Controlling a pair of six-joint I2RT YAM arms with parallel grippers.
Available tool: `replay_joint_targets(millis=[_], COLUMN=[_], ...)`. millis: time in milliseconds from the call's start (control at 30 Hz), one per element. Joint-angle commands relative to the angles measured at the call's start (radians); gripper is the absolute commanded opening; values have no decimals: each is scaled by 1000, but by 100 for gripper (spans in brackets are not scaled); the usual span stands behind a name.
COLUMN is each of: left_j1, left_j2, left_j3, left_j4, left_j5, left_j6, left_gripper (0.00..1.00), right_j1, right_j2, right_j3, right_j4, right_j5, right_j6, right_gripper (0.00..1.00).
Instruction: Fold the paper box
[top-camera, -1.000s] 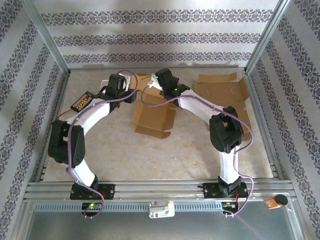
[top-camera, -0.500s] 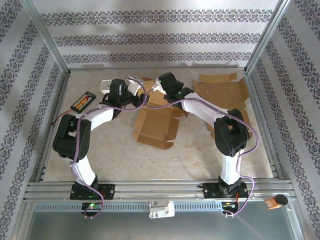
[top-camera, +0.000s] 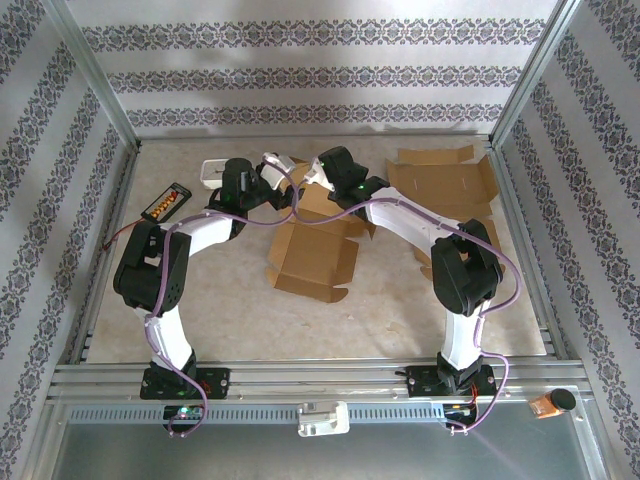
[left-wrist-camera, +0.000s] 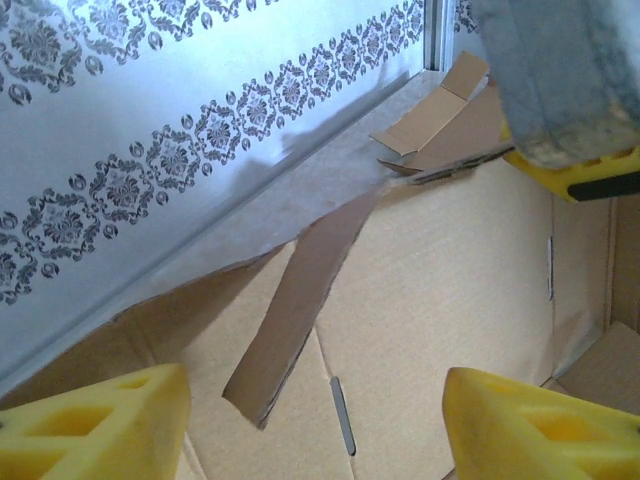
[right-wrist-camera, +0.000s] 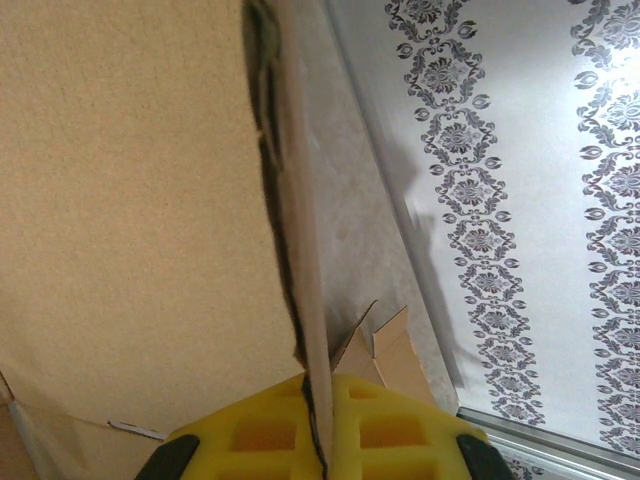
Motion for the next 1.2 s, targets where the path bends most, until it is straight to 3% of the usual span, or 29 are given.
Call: replay_joint_targets(millis=[0,200,433,1033,1167], left_j1=[-21,-65,-111,-160,-170], left_j2=[3,-20,0,102,102], left_j3=[24,-16,-33,-115,-103], left_j4=[6,59,108,580,553], left_j5=[5,-8,-32,13,-10], left_j6=[59,4,-66,-511,-498], left_gripper=[63,49,43,45,44], right_j1=[1,-1,-7,-36,-39], right_j2=[-45,-40,-42,-68,-70], right_j3=[-6,-7,-8,-14,-16], right_j4=[10,16,18,-4,-7], right_j5=[-7,10,1,-77,-87], right_j6=[37,39,60,175,186], right_gripper=[0,0,0,0,0])
